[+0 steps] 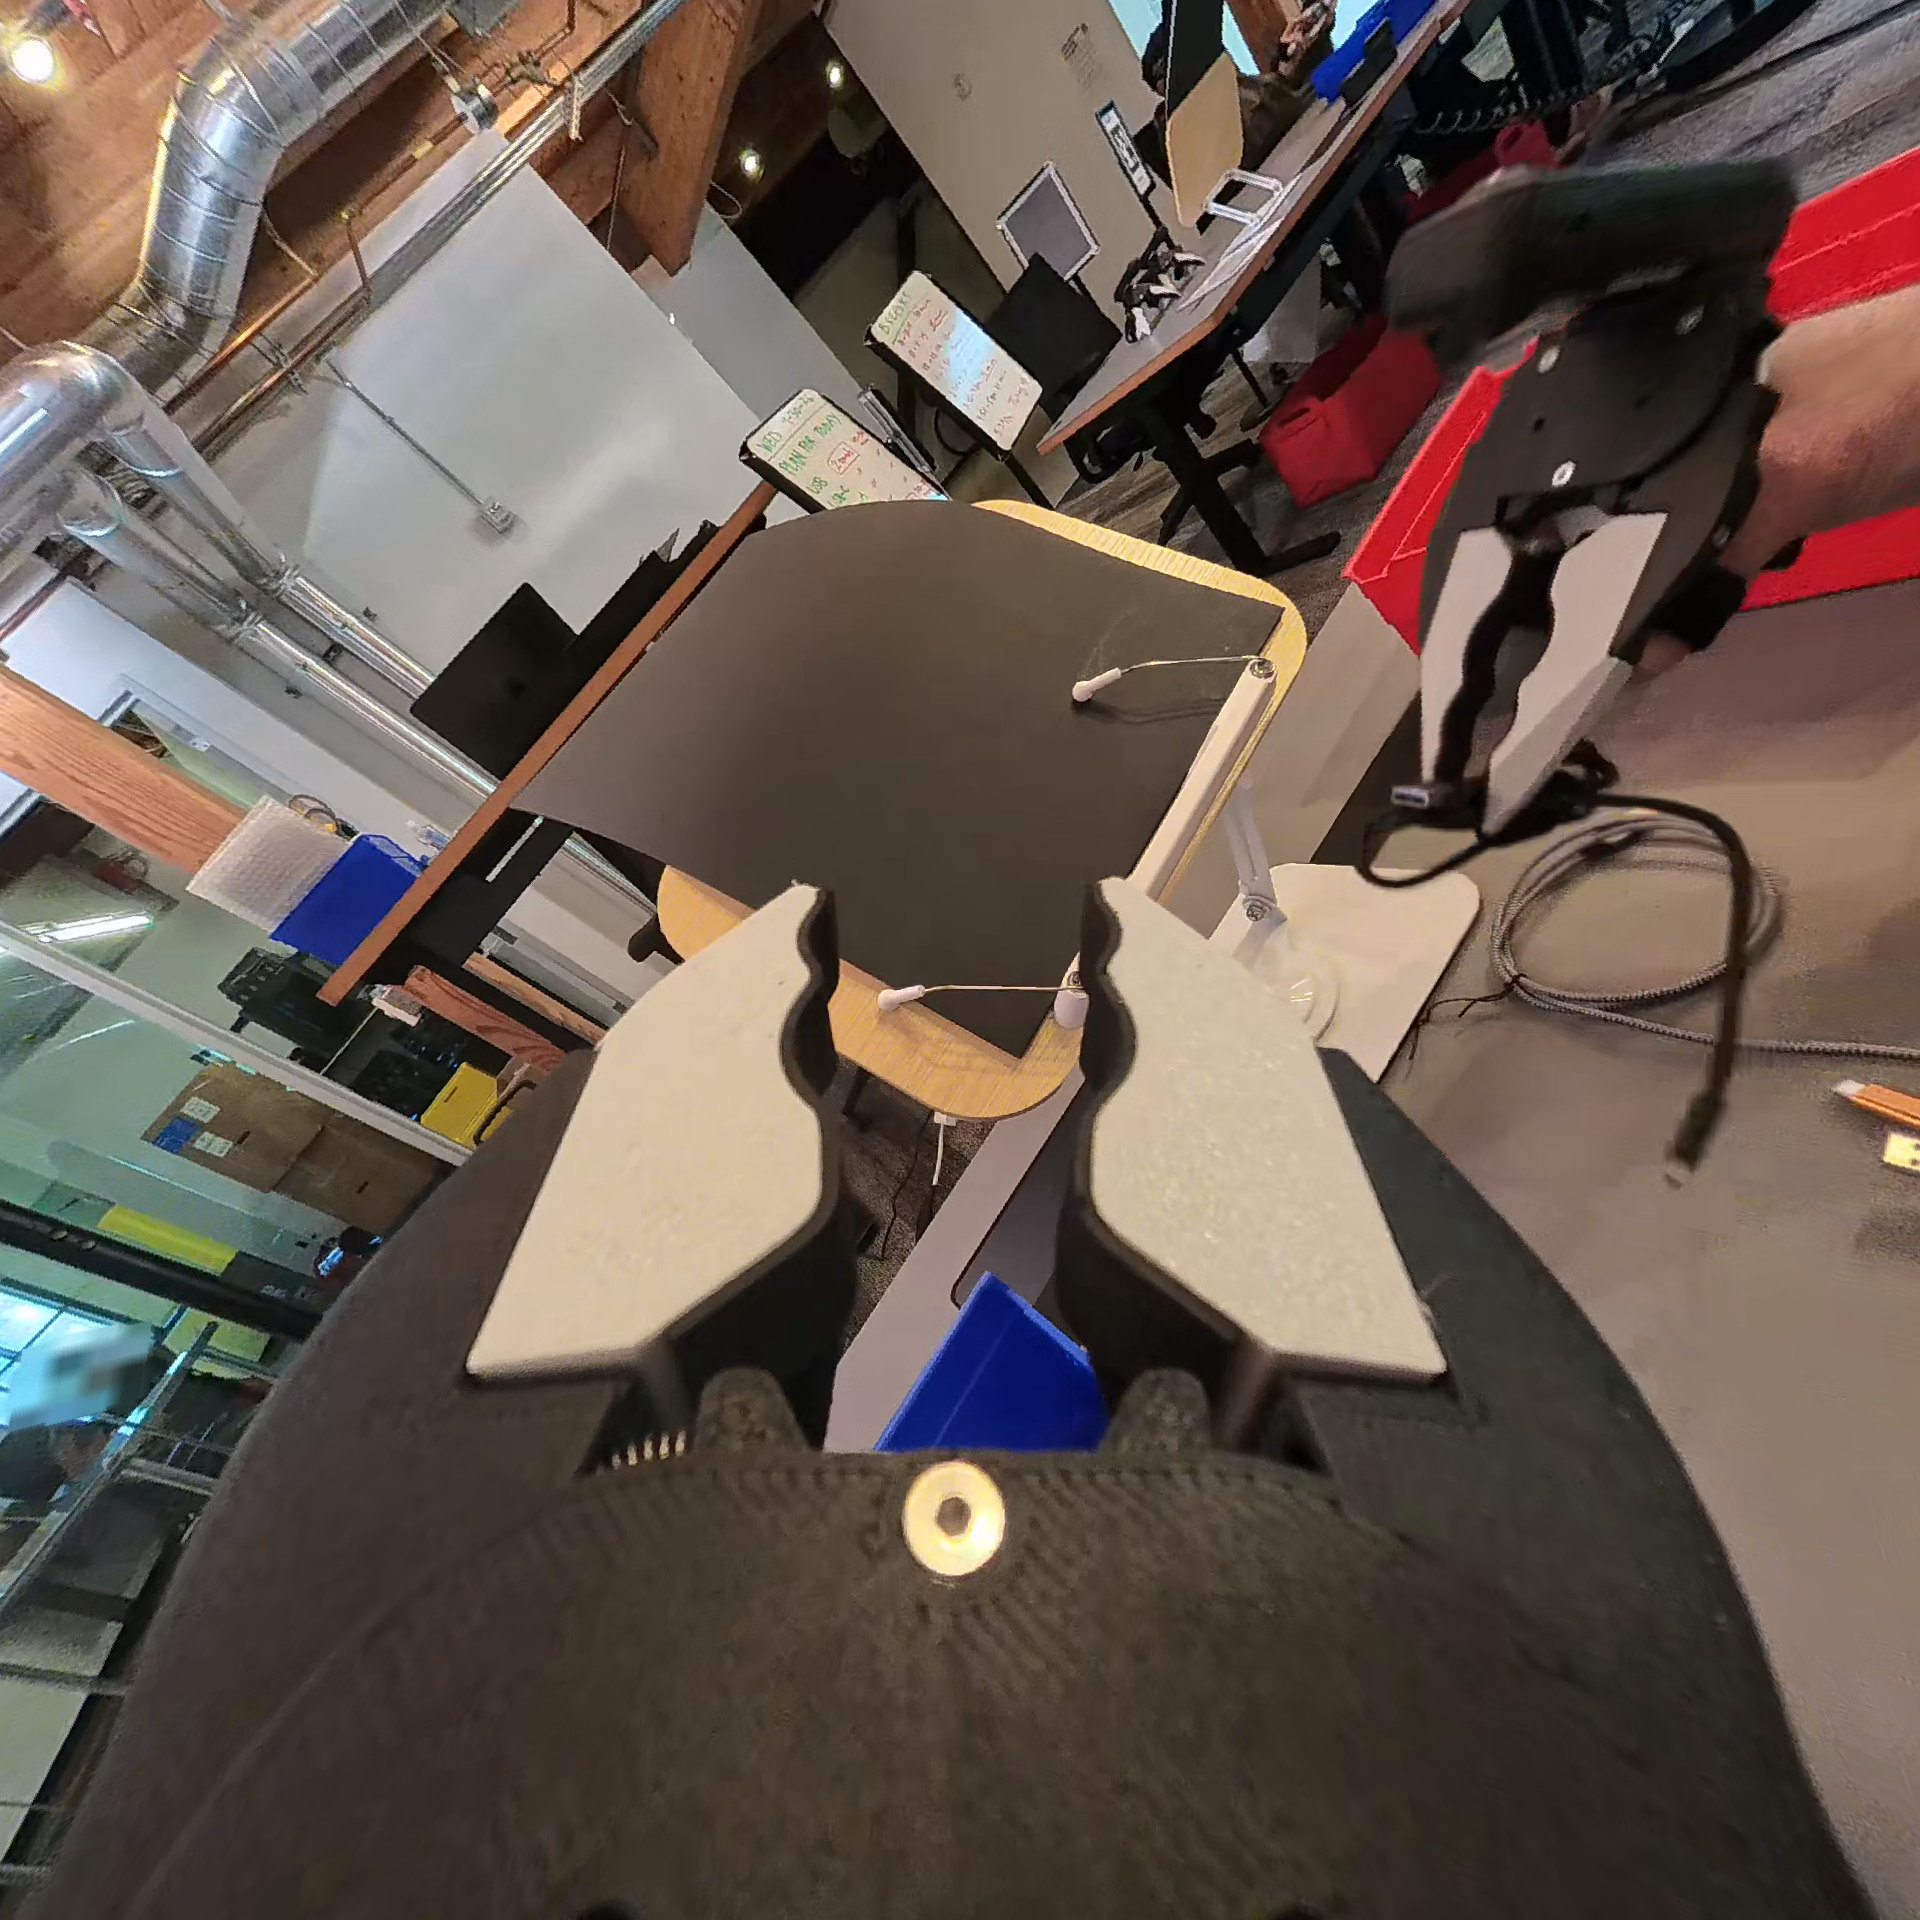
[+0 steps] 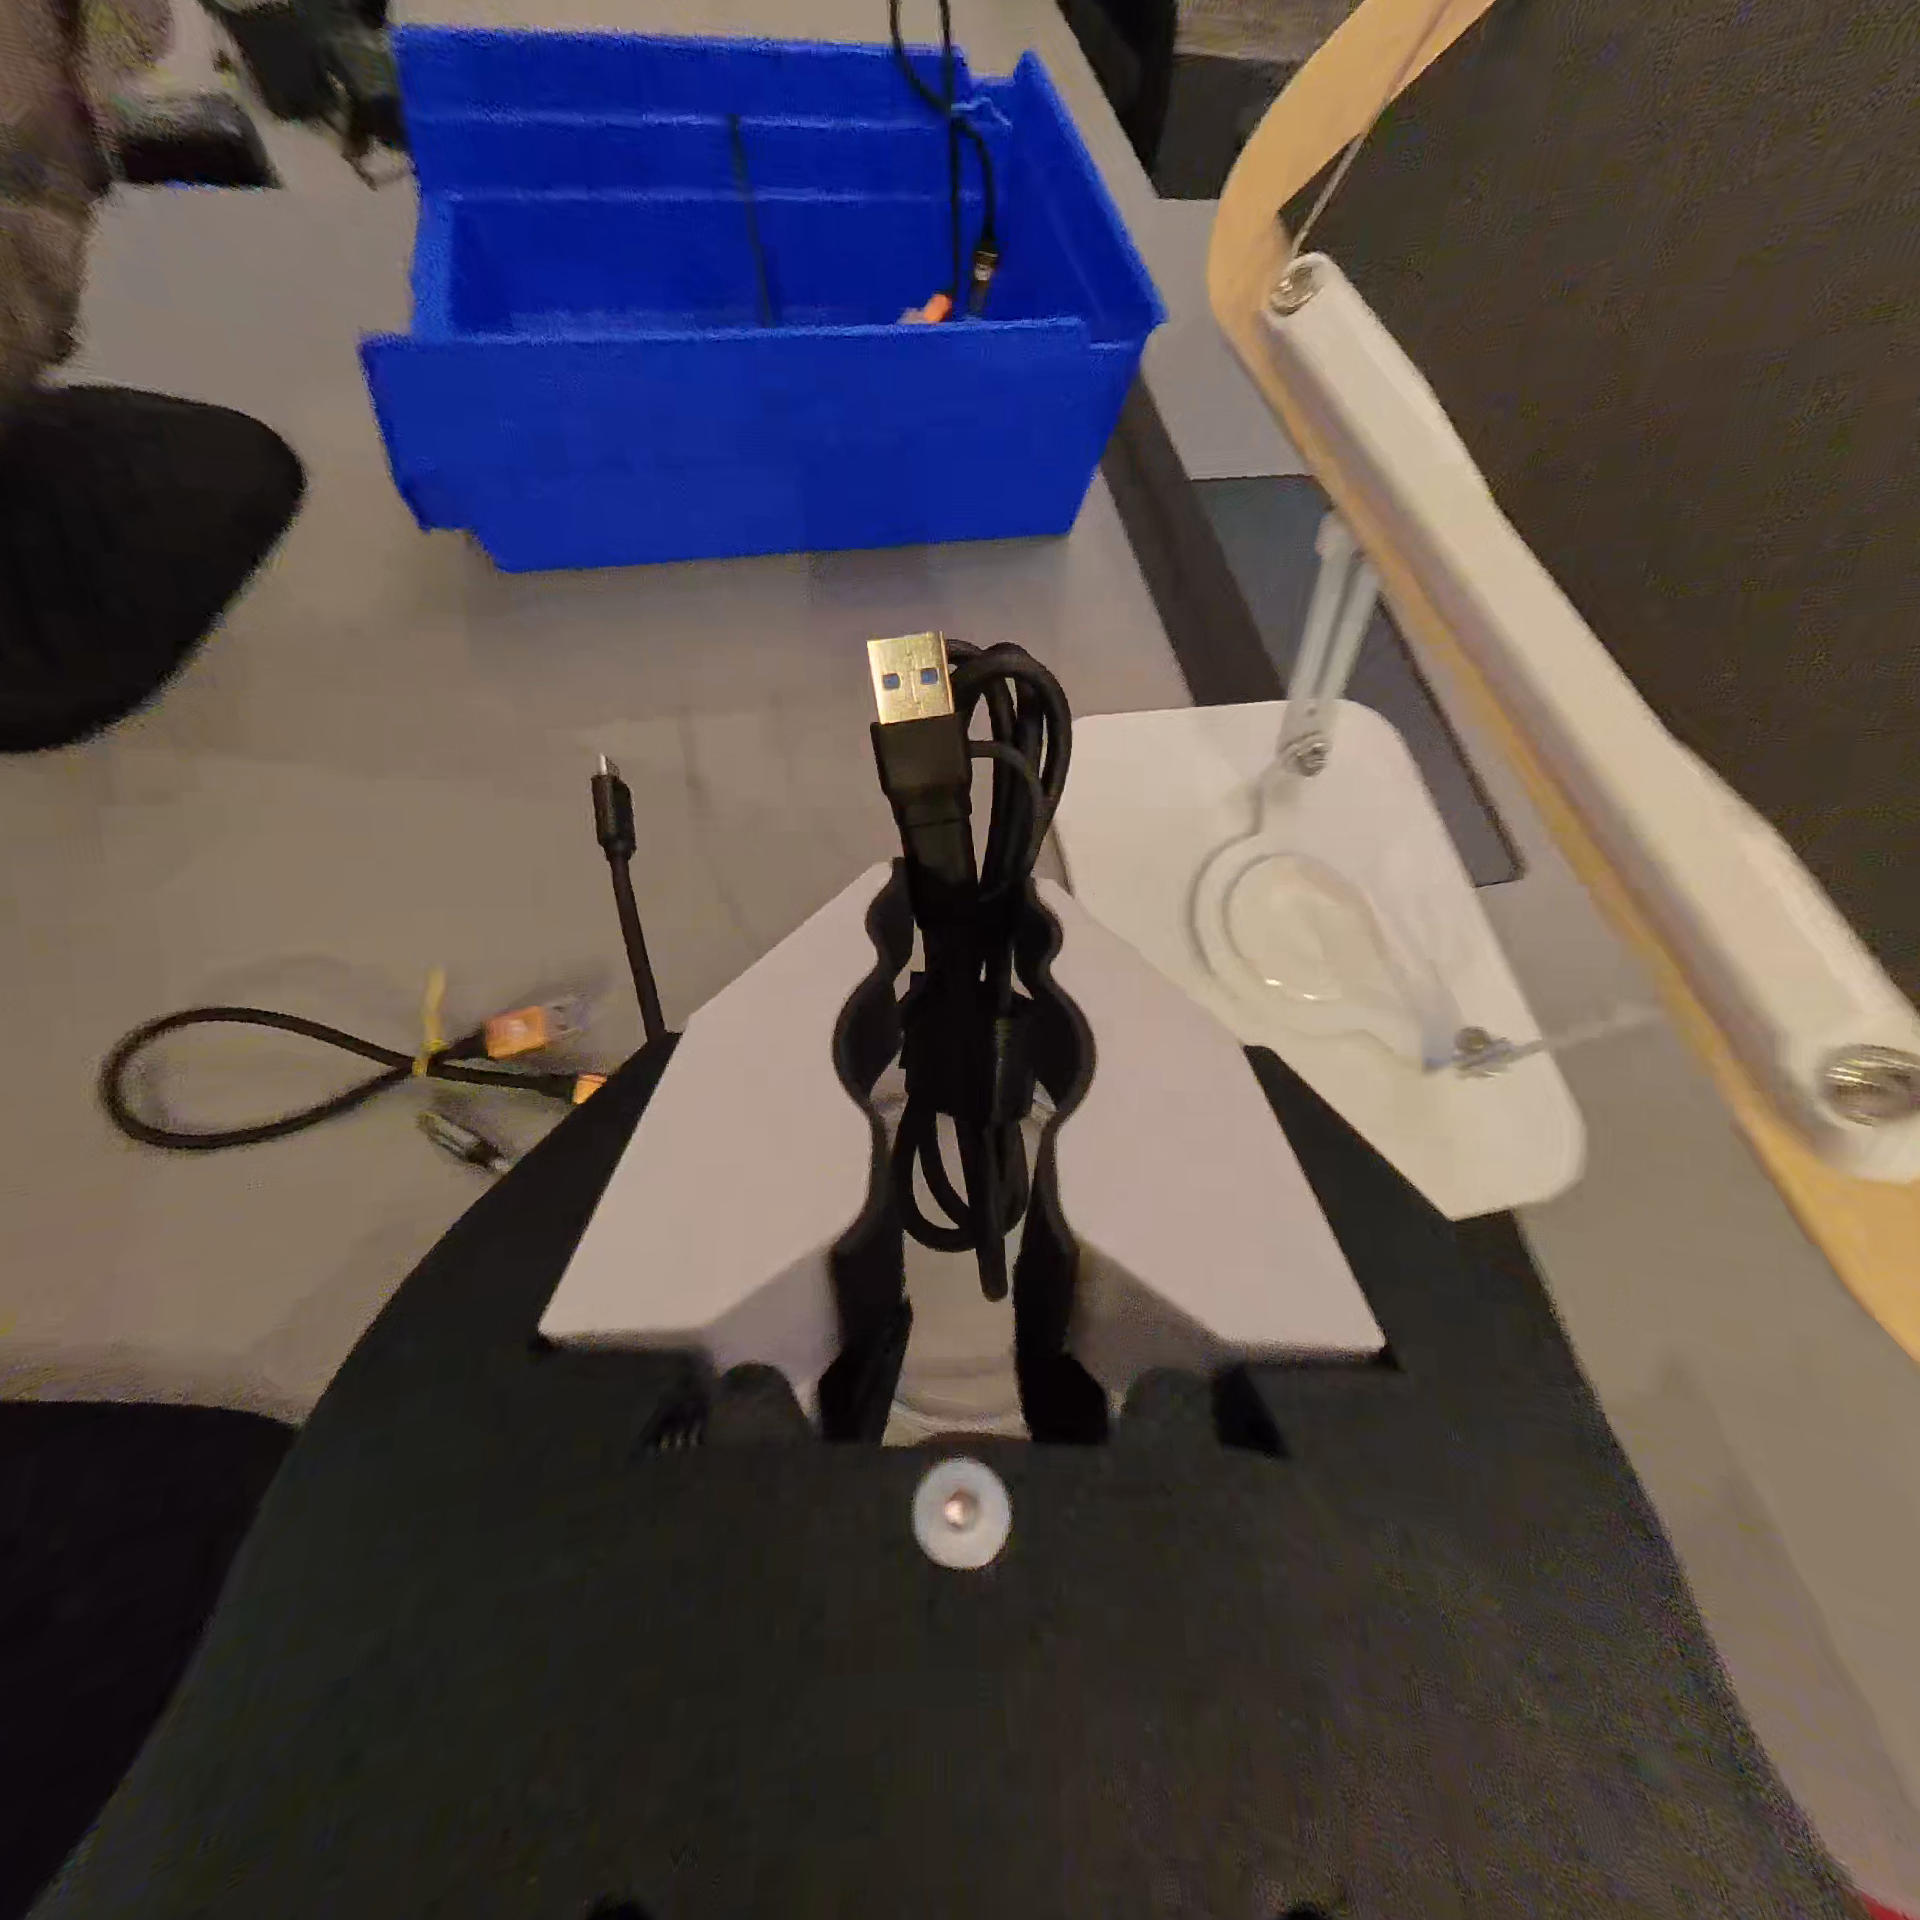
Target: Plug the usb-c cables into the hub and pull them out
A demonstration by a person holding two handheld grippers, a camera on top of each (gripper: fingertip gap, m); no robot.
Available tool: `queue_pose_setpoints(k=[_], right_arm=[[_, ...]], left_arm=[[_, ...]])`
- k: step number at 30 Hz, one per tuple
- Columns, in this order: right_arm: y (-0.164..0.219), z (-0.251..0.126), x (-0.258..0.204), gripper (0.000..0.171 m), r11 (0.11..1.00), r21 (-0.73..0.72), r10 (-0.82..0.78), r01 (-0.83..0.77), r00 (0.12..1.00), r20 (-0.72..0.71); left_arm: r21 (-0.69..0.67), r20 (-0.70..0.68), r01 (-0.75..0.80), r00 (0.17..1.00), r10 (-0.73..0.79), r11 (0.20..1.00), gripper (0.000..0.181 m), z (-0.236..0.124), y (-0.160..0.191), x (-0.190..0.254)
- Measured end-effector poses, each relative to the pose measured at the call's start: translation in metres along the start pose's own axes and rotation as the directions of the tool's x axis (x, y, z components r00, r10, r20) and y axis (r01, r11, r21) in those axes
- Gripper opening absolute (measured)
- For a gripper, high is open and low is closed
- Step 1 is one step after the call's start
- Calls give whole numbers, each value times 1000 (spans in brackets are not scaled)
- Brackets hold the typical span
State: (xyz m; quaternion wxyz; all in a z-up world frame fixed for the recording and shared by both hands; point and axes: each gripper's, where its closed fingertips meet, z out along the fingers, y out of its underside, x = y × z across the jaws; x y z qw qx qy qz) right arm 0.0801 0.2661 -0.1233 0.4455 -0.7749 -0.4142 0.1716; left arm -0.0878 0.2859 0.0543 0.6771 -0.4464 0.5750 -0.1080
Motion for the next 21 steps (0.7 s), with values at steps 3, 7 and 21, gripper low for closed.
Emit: queue_pose_setpoints(k=[3,7,21], right_arm=[[-10,-29,11,16,994,2,-105,106,984,-142],[-23,-90,29,16,993,37,-102,115,961,-255],[102,-278,92,17,918,-391,-257,62,846,-468]], left_arm=[[0,14,0,1000,0,1000,44,-2,0,-3],[-1,51,12,999,-12,1000,44,-9,2,-14],[-20,123,45,991,-42,999,35,-19,14,-35]])
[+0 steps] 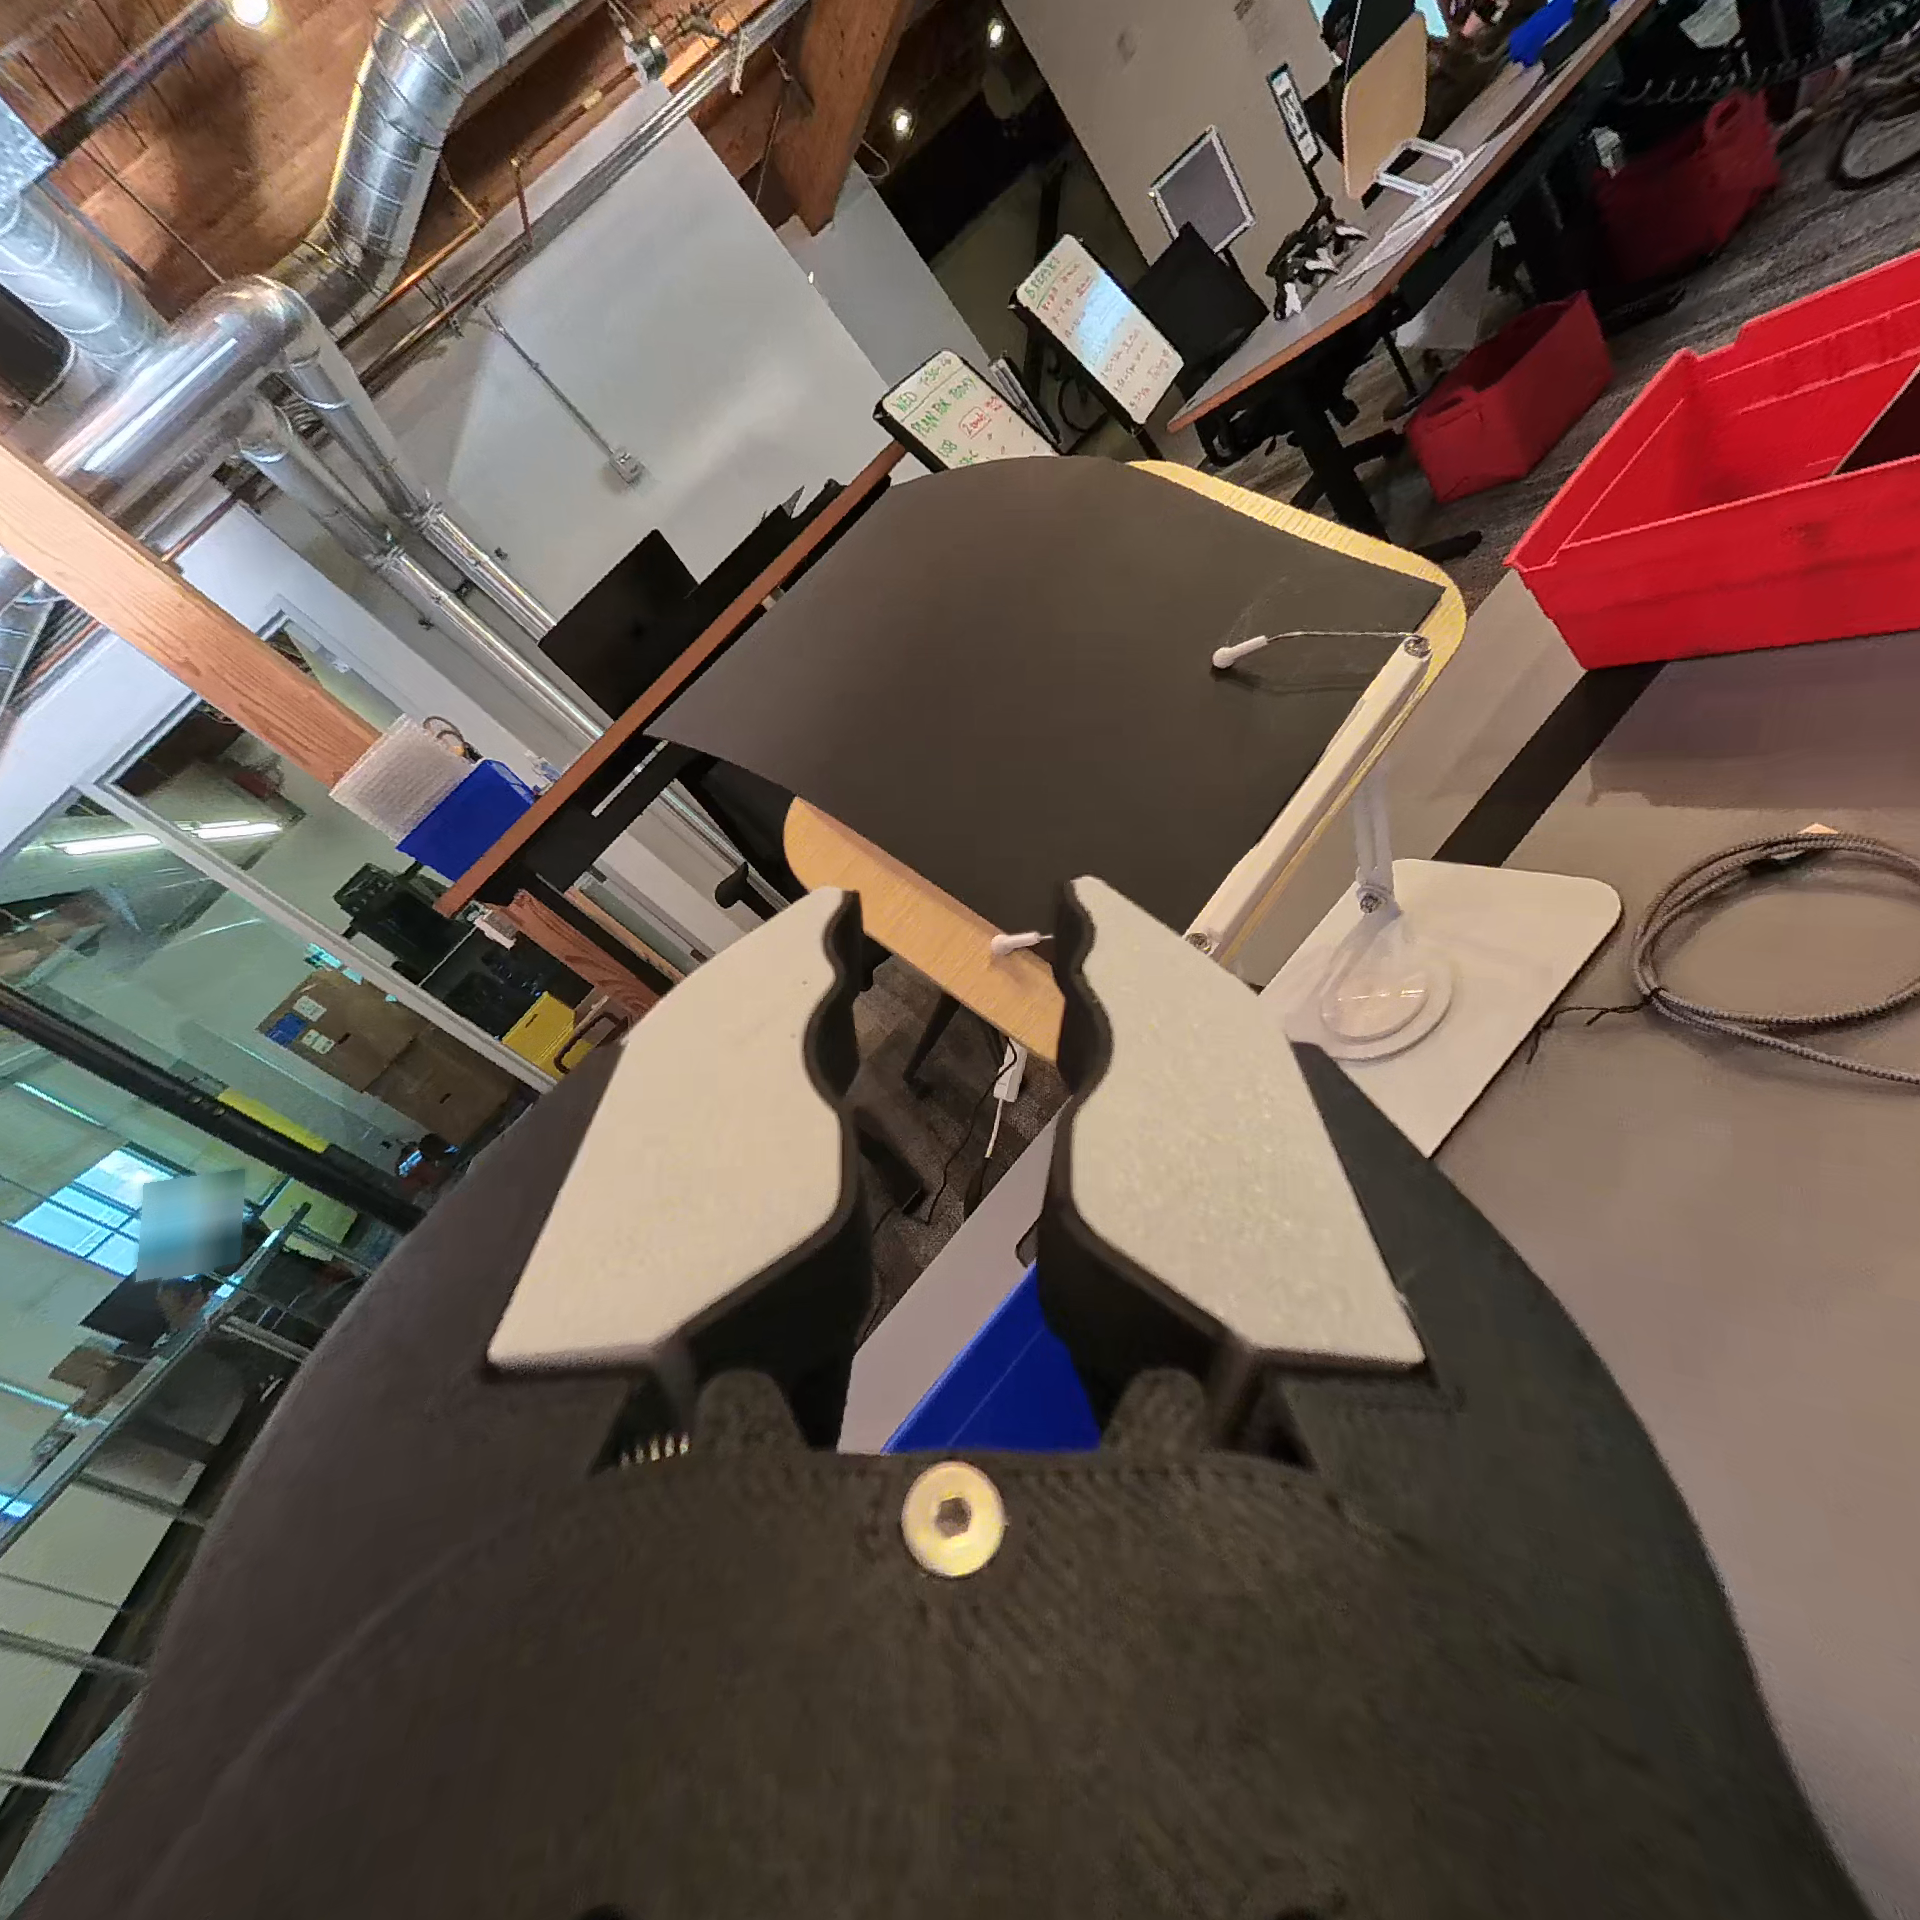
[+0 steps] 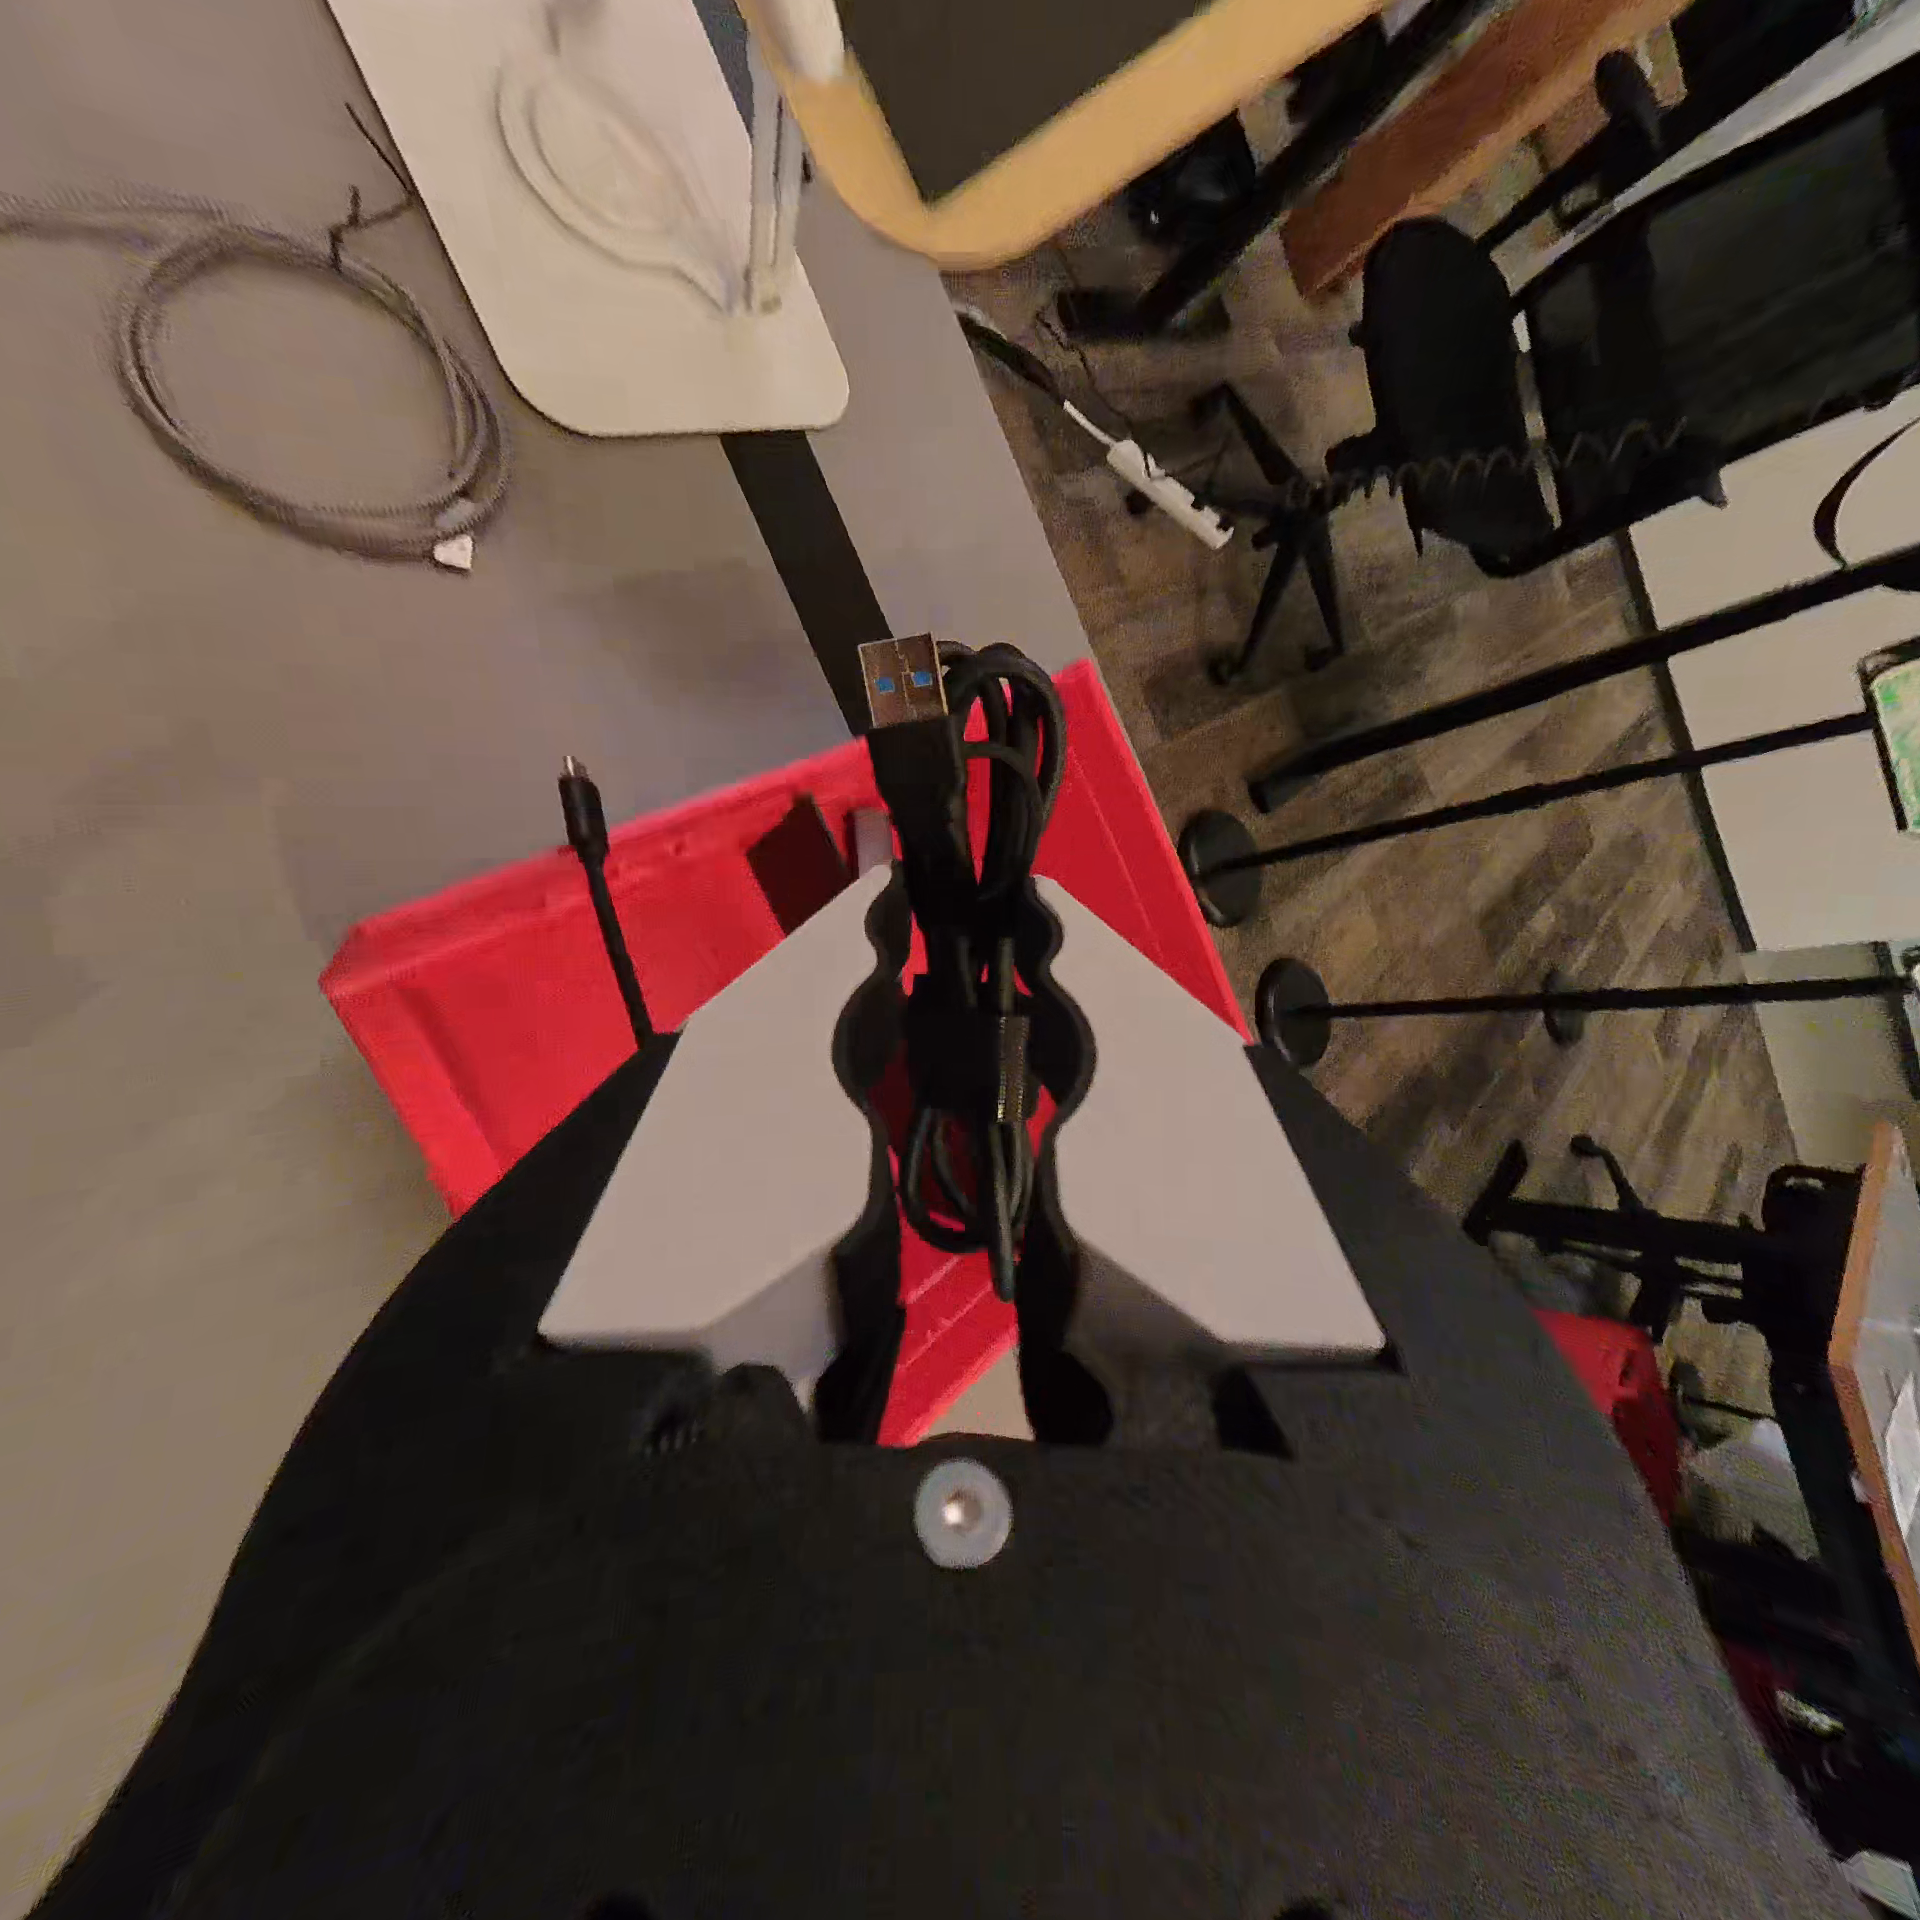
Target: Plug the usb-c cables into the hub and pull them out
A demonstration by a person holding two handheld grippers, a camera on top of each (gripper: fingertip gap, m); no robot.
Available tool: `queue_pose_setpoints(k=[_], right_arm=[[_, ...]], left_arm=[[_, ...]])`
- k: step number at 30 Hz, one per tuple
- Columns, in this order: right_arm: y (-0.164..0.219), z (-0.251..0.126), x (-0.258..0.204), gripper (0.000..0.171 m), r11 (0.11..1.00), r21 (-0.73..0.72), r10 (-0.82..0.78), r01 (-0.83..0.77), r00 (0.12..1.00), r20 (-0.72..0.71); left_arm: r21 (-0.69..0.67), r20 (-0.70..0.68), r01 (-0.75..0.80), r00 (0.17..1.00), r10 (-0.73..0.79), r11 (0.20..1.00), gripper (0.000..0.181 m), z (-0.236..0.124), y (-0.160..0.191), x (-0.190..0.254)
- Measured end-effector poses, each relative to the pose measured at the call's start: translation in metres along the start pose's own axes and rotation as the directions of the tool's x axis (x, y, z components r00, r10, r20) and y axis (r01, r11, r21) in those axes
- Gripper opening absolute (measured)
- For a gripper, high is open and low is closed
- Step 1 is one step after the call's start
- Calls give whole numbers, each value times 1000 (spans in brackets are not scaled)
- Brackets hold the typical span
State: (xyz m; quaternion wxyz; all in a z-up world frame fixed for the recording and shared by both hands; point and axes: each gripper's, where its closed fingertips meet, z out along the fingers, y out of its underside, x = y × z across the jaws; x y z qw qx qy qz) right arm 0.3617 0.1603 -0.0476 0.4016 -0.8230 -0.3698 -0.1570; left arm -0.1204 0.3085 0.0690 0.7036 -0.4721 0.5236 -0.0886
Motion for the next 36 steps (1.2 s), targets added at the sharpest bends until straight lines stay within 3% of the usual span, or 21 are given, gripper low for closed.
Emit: queue_pose_setpoints(k=[6,13,14,16,17,20,22,24,28,31,34,36], right_arm=[[87,29,-11,17,983,-185,2,9,998,61],[143,80,-63,21,941,-338,68,22,965,253],[148,84,-70,26,927,-374,95,17,955,280],[154,87,-71,70,902,-430,151,-20,950,272],[156,84,-69,71,889,-457,160,-22,950,267],[143,59,-42,62,858,-513,70,12,988,139],[87,44,-35,60,926,-378,51,-18,996,77],[5,42,-57,56,991,-133,30,-11,989,143],[-82,86,-122,57,998,-24,-49,59,952,301],[-99,143,-160,50,996,-85,60,-28,913,404],[-88,195,-172,45,965,-190,244,-179,877,414],[-80,215,-181,44,958,-208,270,-197,865,423]], left_arm=[[-24,-30,-23,999,22,999,35,9,3,11],[-35,-67,-35,997,32,999,35,16,6,22],[-36,-70,-34,997,31,999,36,16,6,22],[-37,-76,-35,997,33,999,36,16,6,24],[-40,-77,-37,996,34,999,36,16,7,24],[-39,-75,-34,997,31,999,36,16,7,22],[-34,-76,-29,997,27,999,36,15,6,22],[-34,-78,-33,996,30,999,36,16,5,24],[-32,-83,-46,996,43,998,36,16,2,27],[-6,-82,-40,996,39,999,36,11,-5,26],[-1,-69,-42,997,42,999,36,6,-6,21],[5,-64,-29,998,29,1000,36,3,-5,16]])
